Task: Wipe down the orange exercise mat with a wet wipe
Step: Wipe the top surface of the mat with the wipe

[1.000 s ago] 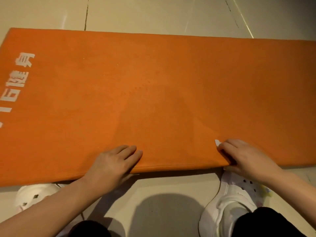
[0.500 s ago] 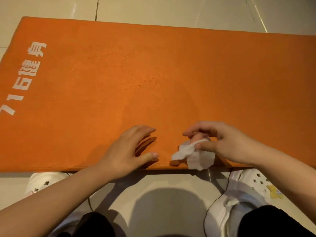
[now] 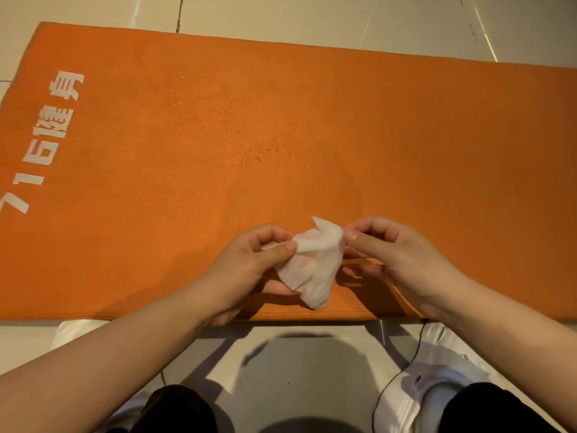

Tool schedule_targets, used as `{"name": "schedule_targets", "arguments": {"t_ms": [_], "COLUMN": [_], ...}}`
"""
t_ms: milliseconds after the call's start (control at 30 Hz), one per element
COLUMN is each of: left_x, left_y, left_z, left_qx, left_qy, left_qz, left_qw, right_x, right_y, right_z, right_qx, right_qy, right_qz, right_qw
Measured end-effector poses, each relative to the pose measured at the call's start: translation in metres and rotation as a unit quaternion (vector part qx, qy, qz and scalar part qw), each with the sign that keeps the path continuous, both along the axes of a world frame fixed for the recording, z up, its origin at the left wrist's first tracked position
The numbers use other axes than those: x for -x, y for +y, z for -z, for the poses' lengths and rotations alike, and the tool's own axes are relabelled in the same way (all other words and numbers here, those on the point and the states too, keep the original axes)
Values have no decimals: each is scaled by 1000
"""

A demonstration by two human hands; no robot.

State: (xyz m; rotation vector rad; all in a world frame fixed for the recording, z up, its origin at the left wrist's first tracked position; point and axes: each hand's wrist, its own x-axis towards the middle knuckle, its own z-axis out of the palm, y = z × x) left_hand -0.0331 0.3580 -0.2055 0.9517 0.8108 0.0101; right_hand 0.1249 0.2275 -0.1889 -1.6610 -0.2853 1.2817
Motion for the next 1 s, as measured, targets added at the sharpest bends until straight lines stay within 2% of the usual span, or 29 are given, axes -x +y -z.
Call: {"name": "schedule_targets", "arguments": {"t_ms": [133,233,333,467,567,633,700,800,867,933,1000], "left_x": [-2,-1,1,3,1,-2,-7,-8,-4,6,15], "left_y": [5,8,15,16,14,11,7,6,11,13,13], "left_z": [-10,-10,-7,-8,-16,-23,-21,2,26,44,52], "left_qx": [-15,-30,-90,-110,-88,-74,-83,-115,-257,-397,-490], "left_qy": [-26,-25,-7,-5,-15,-20,5,92,141,168,158], "left_qz": [31,48,51,16,5,0,-16,-25,24,91,120], "left_qw": [999,998,995,994,996,997,996,989,956,898,849], "right_x": [3,1,-6,-13,-12,-12,-16,-21,-24,-26,-27], "right_y": [9,16,19,15,11,8,6,5,3,0,-5], "right_z": [4,8,7,7,-3,-9,-2,21,33,39,43], "right_qx": [27,24,1,-25,-51,-61,-34,56,95,113,129], "right_qy": [-91,-108,-108,-189,-119,-78,-86,-181,-259,-310,-343], "right_qz": [-83,-82,-71,-74,-51,-77,-125,-185,-224,-249,-261], "right_qw": [992,990,992,979,990,992,988,964,935,911,893]}}
